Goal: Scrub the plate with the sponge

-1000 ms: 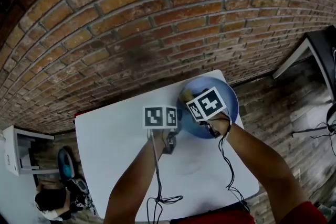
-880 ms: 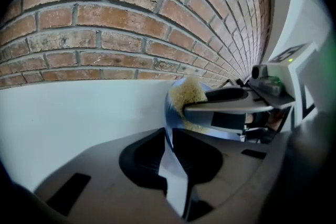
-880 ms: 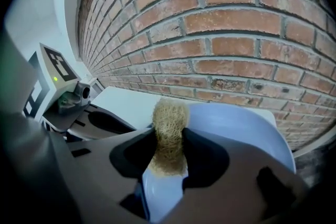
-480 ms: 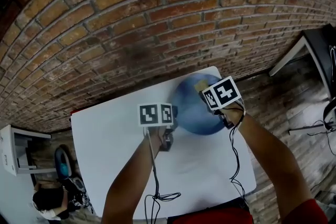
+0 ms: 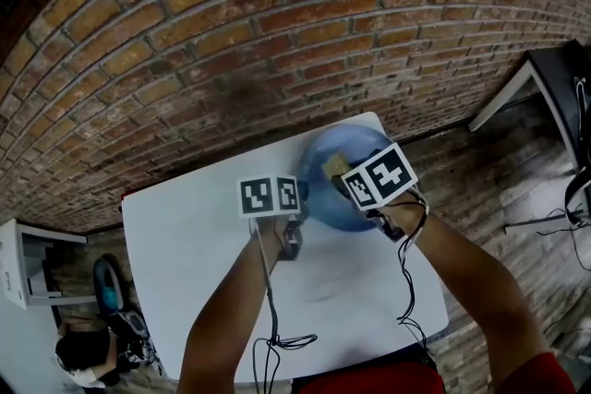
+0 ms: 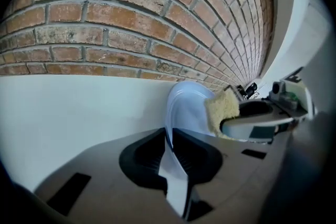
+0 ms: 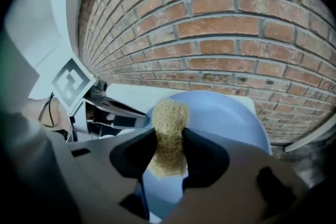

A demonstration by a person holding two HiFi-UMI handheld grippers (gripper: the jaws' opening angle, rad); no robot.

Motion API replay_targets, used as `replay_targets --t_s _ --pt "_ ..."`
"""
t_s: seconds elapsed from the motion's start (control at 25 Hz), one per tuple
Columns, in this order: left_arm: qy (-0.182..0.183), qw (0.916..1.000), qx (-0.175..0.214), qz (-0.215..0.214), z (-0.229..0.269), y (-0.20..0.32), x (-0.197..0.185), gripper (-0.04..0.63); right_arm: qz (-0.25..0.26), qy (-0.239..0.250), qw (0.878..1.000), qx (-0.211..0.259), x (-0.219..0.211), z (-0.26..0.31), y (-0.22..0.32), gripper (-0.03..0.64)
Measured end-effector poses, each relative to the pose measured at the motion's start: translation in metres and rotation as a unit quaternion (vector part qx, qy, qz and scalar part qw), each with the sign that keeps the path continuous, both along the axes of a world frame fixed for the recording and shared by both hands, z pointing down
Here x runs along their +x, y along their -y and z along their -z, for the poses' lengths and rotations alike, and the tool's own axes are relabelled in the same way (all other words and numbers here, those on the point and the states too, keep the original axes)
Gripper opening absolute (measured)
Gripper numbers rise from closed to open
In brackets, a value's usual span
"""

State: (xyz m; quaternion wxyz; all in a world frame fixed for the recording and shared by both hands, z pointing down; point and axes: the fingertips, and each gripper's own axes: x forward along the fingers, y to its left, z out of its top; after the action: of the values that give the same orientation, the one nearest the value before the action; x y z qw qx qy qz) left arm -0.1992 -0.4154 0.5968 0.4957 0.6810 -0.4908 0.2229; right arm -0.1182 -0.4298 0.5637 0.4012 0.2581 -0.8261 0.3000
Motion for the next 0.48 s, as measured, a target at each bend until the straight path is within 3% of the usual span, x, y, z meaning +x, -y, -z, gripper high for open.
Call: replay_targets --t_s 0.2,0.48 --pt "-0.003 1.0 0.001 0.003 0.0 0.0 0.0 0.052 0.026 0.012 0.999 -0.025 -0.036 -0.012 -0.029 0.163" --pt "-0.002 1.0 0.004 0.004 0.0 0.0 0.0 0.052 0.005 -0.013 1.0 -0.019 -0.009 -0.022 -0.012 0.163"
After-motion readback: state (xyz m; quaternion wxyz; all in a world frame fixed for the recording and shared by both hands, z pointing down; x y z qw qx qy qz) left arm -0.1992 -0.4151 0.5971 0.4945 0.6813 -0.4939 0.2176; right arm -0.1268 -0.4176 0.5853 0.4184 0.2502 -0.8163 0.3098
